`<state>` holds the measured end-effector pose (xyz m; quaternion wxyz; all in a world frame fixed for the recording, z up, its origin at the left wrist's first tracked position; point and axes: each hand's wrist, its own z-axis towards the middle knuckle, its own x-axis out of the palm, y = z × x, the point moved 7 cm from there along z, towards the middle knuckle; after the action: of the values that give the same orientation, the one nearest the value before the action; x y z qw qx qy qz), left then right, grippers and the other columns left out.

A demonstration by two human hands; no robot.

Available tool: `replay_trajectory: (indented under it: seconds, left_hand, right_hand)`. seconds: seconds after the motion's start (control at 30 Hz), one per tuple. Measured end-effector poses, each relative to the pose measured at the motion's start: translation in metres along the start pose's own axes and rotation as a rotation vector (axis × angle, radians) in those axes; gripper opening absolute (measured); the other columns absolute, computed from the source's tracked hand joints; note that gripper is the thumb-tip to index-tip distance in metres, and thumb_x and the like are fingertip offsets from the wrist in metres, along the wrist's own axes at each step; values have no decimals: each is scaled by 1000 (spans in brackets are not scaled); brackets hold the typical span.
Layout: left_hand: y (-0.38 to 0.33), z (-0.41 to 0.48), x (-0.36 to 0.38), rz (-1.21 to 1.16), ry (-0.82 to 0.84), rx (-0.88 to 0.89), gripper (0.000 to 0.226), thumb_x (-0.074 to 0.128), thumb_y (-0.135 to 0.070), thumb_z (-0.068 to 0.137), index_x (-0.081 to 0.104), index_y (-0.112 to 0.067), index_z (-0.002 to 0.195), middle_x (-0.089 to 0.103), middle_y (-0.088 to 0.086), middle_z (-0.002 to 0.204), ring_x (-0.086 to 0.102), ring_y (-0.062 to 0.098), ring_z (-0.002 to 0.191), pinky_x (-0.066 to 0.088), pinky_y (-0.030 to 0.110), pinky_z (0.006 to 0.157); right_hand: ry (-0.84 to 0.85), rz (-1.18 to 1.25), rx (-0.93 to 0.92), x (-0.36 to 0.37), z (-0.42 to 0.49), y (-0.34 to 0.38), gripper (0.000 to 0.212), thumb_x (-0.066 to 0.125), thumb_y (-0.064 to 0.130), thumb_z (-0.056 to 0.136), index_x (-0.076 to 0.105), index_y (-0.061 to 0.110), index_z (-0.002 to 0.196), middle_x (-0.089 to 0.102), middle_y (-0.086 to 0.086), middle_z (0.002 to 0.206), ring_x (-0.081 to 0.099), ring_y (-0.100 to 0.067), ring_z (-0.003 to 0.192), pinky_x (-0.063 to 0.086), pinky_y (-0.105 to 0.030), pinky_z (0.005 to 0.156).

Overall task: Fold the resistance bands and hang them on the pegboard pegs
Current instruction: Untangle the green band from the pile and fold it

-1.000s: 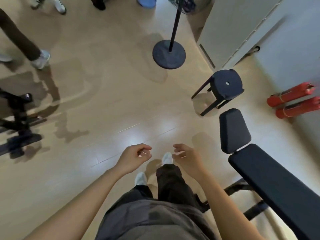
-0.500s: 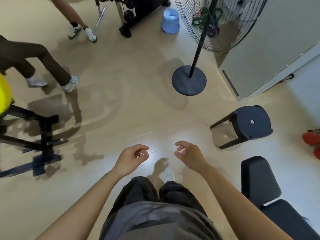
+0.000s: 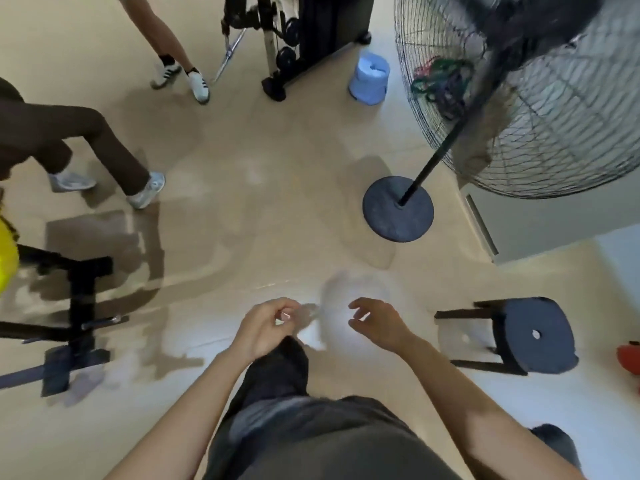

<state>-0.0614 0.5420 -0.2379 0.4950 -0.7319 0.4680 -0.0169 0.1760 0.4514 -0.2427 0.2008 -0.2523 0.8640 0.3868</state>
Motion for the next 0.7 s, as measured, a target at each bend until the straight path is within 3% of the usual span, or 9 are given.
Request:
replay_trajectory:
  seconds: [0.07, 0.2, 0.33, 0.4, 0.47, 0.53, 0.6, 0.7]
  left_hand:
    - [-14, 32, -31, 40, 19, 36, 18, 62, -59, 72, 66, -56, 89, 70, -32, 91, 69, 1, 86, 55, 30, 87]
    - [-42, 102, -86, 128, 73, 89, 47, 56, -58, 75, 72, -33, 111, 71, -22, 96, 69, 1, 91, 57, 36, 87]
    - [-74, 175, -132, 155, 83, 97, 57, 51, -61, 71, 71, -29, 114, 72, -18, 100, 69, 9, 92, 57, 37, 87]
    - [-91, 215, -148, 169, 92, 104, 61, 50, -60, 68, 72, -27, 114, 73, -14, 99, 70, 10, 91, 56, 34, 88]
    - [-105, 256, -161, 162, 112, 100, 56, 56, -56, 69, 72, -25, 113, 72, -17, 91, 69, 8, 89, 54, 30, 89]
    - [-117, 298, -172, 179, 150, 91, 35, 69, -41, 79, 73, -25, 110, 67, -21, 81, 66, 2, 85, 50, 25, 85]
    - [-128, 337, -185, 204, 166, 91, 24, 74, -26, 88, 72, -26, 112, 66, -20, 84, 63, -3, 81, 46, 19, 83]
    - [-151, 388, -209, 199, 151, 56, 24, 73, -31, 89, 70, -36, 112, 71, -16, 93, 66, -1, 85, 48, 18, 81]
  right_hand:
    - [-1, 3, 32, -13, 26, 22, 31, 72, 34, 89, 66, 23, 118, 67, 4, 100, 69, -19, 87, 52, -25, 78]
    - [-50, 31, 50, -50, 80, 63, 30, 71, 31, 90, 66, 24, 119, 66, 6, 100, 62, -12, 80, 44, -21, 77]
    - [-137, 97, 89, -95, 132, 88, 29, 71, 28, 89, 65, 28, 117, 65, 8, 101, 65, -14, 81, 45, -15, 68]
    - [-180, 117, 103, -119, 160, 98, 30, 70, 25, 90, 65, 27, 119, 64, 8, 102, 66, -17, 84, 49, -19, 73]
    - [-230, 150, 91, -144, 193, 105, 32, 70, 22, 89, 66, 24, 121, 66, 5, 104, 66, -16, 84, 47, -22, 78]
    - [-252, 163, 66, -168, 229, 112, 33, 71, 22, 90, 66, 22, 122, 67, 5, 104, 64, -15, 82, 44, -19, 77]
    - [-250, 157, 51, -192, 267, 120, 35, 71, 23, 90, 65, 22, 125, 66, 5, 105, 63, -15, 83, 42, -19, 77]
    - [-253, 164, 34, -232, 318, 138, 38, 70, 23, 90, 64, 21, 128, 66, 3, 110, 63, -15, 87, 41, -20, 77]
